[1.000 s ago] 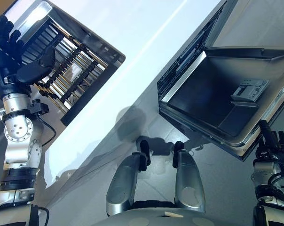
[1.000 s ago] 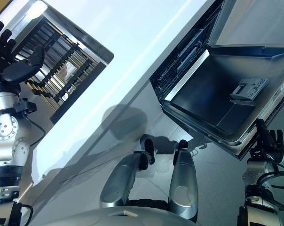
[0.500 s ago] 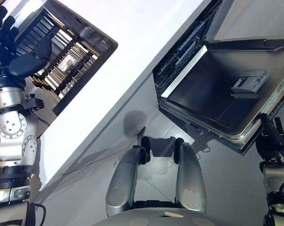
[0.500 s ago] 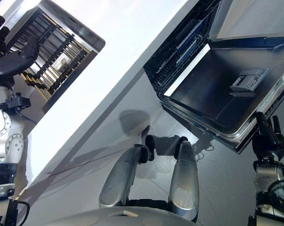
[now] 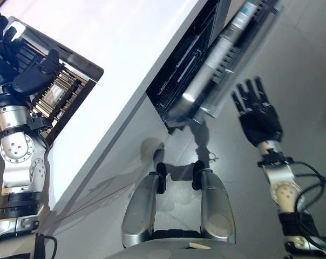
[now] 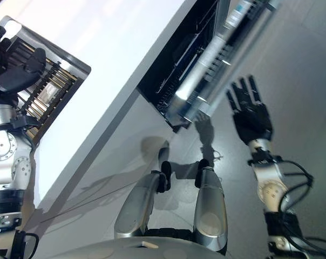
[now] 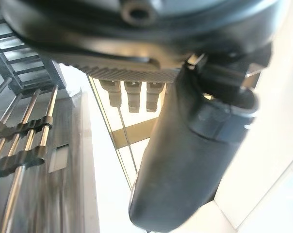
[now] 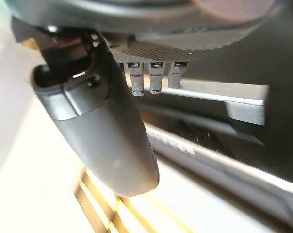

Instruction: Pick up plates and place into dishwasher.

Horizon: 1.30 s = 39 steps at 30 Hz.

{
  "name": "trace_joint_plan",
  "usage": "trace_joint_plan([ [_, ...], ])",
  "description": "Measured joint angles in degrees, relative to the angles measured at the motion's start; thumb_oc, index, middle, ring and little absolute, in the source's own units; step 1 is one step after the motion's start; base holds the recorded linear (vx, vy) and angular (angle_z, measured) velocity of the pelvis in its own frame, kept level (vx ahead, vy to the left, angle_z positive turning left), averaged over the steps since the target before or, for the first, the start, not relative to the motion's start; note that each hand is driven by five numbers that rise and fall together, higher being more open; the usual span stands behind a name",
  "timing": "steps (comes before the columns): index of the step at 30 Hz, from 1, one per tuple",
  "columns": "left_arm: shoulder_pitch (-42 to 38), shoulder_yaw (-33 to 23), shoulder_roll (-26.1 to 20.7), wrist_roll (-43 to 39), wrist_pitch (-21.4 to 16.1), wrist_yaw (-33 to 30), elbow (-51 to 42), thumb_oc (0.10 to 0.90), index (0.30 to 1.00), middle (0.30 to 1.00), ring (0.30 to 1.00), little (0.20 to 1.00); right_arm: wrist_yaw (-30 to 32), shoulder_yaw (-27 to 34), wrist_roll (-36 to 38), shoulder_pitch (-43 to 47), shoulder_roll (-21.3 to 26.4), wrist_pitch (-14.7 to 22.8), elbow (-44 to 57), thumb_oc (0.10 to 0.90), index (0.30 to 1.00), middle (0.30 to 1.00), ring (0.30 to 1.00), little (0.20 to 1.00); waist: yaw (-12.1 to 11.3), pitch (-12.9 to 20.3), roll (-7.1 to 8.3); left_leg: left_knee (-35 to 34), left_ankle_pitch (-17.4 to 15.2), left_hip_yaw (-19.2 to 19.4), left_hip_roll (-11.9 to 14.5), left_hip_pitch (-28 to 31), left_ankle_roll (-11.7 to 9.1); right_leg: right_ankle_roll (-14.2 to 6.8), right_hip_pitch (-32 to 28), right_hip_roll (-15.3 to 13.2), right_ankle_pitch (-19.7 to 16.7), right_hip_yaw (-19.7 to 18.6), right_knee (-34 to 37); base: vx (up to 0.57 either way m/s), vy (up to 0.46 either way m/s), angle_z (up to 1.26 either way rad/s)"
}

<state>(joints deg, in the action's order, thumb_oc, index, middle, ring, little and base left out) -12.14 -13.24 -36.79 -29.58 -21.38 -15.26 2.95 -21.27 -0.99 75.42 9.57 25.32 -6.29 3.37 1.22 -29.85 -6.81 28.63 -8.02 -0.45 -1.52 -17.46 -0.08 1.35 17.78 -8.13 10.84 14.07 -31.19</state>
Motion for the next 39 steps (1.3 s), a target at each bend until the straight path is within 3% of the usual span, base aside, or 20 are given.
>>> trace_joint_plan([
  [2, -0.2, 0.1, 1.4, 0.1, 0.0, 0.5, -0.1, 0.8, 0.9, 0.9, 0.9, 0.9, -1.6, -4.0, -1.5, 2.3, -1.3, -2.2, 3.8, 0.8, 0.9, 0.9, 0.9, 0.9, -0.3, 0.0, 0.06, -1.8, 0.4, 0.0, -0.1, 1.9, 0.3, 0.1, -2.7, 0.2, -0.1, 0.4, 1.2, 0.07, 0.055, 0.48],
  [4, 0.0, 0.0, 1.6, 0.1, 0.0, 1.0, 0.1, 0.8, 0.9, 0.9, 0.9, 0.9, -1.2, 0.1, -2.5, -1.6, -1.9, -1.6, 2.8, 0.8, 0.9, 0.9, 0.9, 0.9, -0.4, 0.2, 0.37, -3.5, 1.1, 0.0, -0.5, 3.1, 0.7, -0.4, -4.2, 0.8, 0.1, -2.3, 2.4, 0.06, 0.046, 0.51],
  [7, 0.1, 0.0, 2.1, 0.2, 0.0, 1.8, 0.1, 0.8, 0.9, 0.9, 0.9, 0.9, -0.4, 0.6, -3.3, -1.9, -1.3, -1.6, 2.3, 0.8, 0.9, 0.9, 0.9, 0.9, -1.6, 0.2, 0.5, -6.1, 2.1, 0.4, -0.7, 5.0, 1.1, -1.4, -6.2, 1.1, -0.4, -3.8, 5.1, 0.05, 0.036, 0.23],
  [10, 1.8, 0.0, 3.2, 0.3, 0.0, 2.2, 0.1, 0.8, 0.9, 0.9, 0.9, 0.9, 0.8, 0.9, -5.3, -3.1, -2.0, -1.1, 1.1, 0.8, 0.9, 0.9, 0.9, 0.9, -1.7, 1.1, 1.95, -9.9, 3.1, 0.5, -0.7, 8.4, 1.1, -2.2, -9.7, 1.5, -1.2, -4.1, 8.8, 0.03, 0.029, 0.08],
  [12, 2.9, 0.0, 3.4, 0.4, 0.0, 2.9, 0.1, 0.8, 0.9, 0.9, 0.9, 0.9, 1.5, 0.9, -8.6, -4.6, -2.3, -0.8, 0.7, 0.8, 0.9, 0.9, 0.9, 0.9, -2.3, 3.3, 3.31, -12.1, 3.8, 0.4, -0.5, 9.3, 1.0, -2.2, -10.7, 2.1, -2.1, -4.0, 11.4, 0.0, 0.0, 0.0],
  [16, 6.0, 0.1, 5.4, 2.0, -0.1, 3.7, -0.4, 0.8, 0.9, 0.9, 0.9, 0.9, 5.2, 1.1, -21.3, -7.2, -3.1, 6.5, -3.8, 0.8, 0.9, 0.9, 0.9, 0.9, -2.5, 8.3, 5.68, -16.7, 5.4, 0.0, -0.4, 12.3, 1.0, -2.6, -14.6, 3.0, -3.8, -4.0, 17.6, -0.01, 0.008, 0.12],
  [20, 9.9, 0.0, 8.2, 2.5, -0.1, 4.4, -0.4, 0.8, 0.9, 0.9, 0.9, 0.9, 11.6, 5.5, -30.6, -9.4, -5.7, 14.4, -6.6, 0.8, 0.9, 0.9, 0.9, 0.9, -2.6, 11.6, 6.17, -20.4, 6.2, 0.3, -0.6, 15.3, 1.6, -3.5, -18.4, 3.0, -5.4, -4.2, 22.9, -0.05, -0.002, 0.06],
  [26, 10.4, 0.0, 9.0, 2.5, -0.1, 6.6, -0.5, 0.8, 0.9, 0.9, 0.9, 0.9, 31.2, 10.6, -49.7, -9.3, -5.7, 21.9, -12.9, 0.8, 0.9, 0.9, 0.9, 0.9, -2.4, 14.3, 7.29, -26.8, 9.0, 0.9, -1.0, 18.2, 2.0, -4.1, -21.0, 3.3, -8.3, -4.6, 29.3, -0.08, 0.0, -0.03],
  [29, 11.2, 0.0, 9.3, 2.5, -0.1, 6.7, -0.4, 0.8, 0.9, 0.9, 0.9, 0.9, 38.0, 12.4, -52.0, -9.7, -5.7, 22.2, -18.4, 0.8, 0.9, 0.9, 0.9, 0.9, -2.1, 15.5, 7.96, -29.1, 9.4, 2.2, -0.9, 20.3, 2.0, -4.2, -22.6, 3.6, -9.1, -5.7, 31.5, -0.05, -0.003, -0.19],
  [32, 11.4, 0.0, 9.3, 2.5, -0.1, 6.8, -0.4, 0.8, 0.9, 0.9, 0.9, 0.9, 40.8, 12.7, -51.9, -11.0, -6.0, 21.1, -23.4, 0.8, 0.9, 0.9, 0.9, 0.9, -0.8, 16.4, 8.42, -31.6, 10.4, 2.5, -0.7, 22.0, 1.8, -4.2, -23.8, 3.9, -9.9, -5.9, 33.3, -0.02, -0.003, -0.09],
  [39, 11.3, 0.3, 9.4, 2.4, -0.1, 7.1, -0.4, 0.8, 0.9, 0.9, 0.9, 0.9, 36.5, 10.5, -52.0, -14.0, -8.2, 12.9, -40.1, 0.8, 0.9, 0.9, 0.9, 0.9, 0.9, 17.2, 8.38, -33.7, 10.9, 3.5, -0.3, 23.9, 1.5, -3.9, -25.4, 4.5, -10.8, -7.0, 35.8, -0.01, -0.011, -0.07],
])
